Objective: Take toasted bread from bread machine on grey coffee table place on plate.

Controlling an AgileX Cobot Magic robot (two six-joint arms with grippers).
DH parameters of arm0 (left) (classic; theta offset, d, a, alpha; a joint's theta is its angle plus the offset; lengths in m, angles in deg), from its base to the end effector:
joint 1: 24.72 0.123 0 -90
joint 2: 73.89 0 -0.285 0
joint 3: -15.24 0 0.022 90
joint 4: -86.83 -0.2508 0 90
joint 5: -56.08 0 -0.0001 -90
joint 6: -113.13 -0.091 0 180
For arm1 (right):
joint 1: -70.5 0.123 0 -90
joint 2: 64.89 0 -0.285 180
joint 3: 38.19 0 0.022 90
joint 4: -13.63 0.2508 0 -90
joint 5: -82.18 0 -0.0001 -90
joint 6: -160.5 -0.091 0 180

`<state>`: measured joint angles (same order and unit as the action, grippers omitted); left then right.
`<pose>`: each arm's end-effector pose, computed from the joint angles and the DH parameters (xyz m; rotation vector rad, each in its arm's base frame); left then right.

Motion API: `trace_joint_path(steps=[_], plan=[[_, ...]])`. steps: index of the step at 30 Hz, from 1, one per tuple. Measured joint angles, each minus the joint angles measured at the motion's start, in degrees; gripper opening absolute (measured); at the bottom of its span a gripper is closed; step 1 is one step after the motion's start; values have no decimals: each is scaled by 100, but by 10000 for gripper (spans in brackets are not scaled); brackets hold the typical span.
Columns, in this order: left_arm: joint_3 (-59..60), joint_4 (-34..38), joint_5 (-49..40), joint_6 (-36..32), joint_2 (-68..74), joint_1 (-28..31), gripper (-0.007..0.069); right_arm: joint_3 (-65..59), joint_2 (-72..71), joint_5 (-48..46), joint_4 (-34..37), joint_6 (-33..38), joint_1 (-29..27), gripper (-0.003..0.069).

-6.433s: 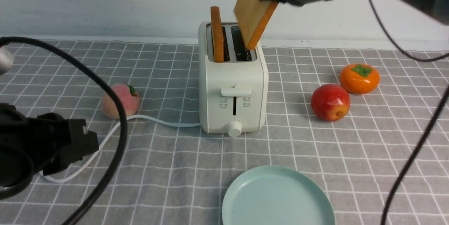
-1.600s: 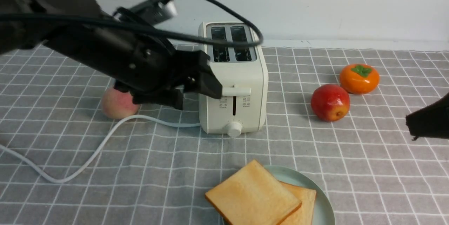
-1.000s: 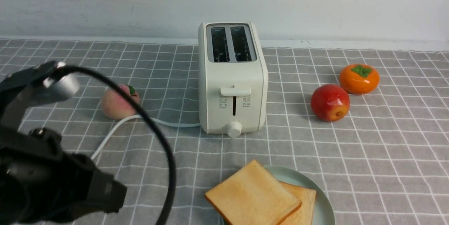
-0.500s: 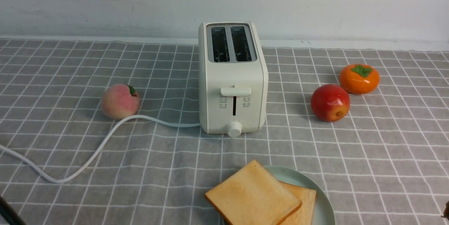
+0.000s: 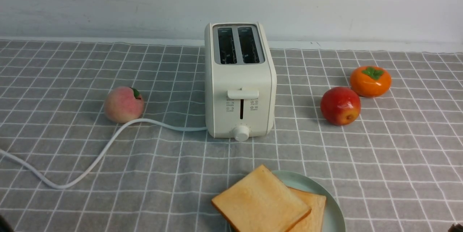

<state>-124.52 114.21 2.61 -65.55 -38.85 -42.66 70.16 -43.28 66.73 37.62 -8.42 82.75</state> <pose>0.0586 -0.0543 0.3225 0.2106 2.2349 -0.7662 0.0692 0.0251 0.2085 -0.0773 1.8905 0.3935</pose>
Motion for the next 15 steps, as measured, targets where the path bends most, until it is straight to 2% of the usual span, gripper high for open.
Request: trace_joint_path(steps=[4, 8, 11, 15], plan=[[329, -1094, 743, 148, -687, 78, -14, 0, 0, -58, 0, 0, 0, -8], [1260, -2205, 1714, 932, -1509, 444, -14, 0, 0, -103, 0, 0, 0, -8], [2225, -2738, 2306, 1352, -2269, 685, -14, 0, 0, -122, 0, 0, 0, -7], [3256, -2877, 2653, 1496, -2778, 941, -13, 0, -5, -137, 7, 0, 0, -3]])
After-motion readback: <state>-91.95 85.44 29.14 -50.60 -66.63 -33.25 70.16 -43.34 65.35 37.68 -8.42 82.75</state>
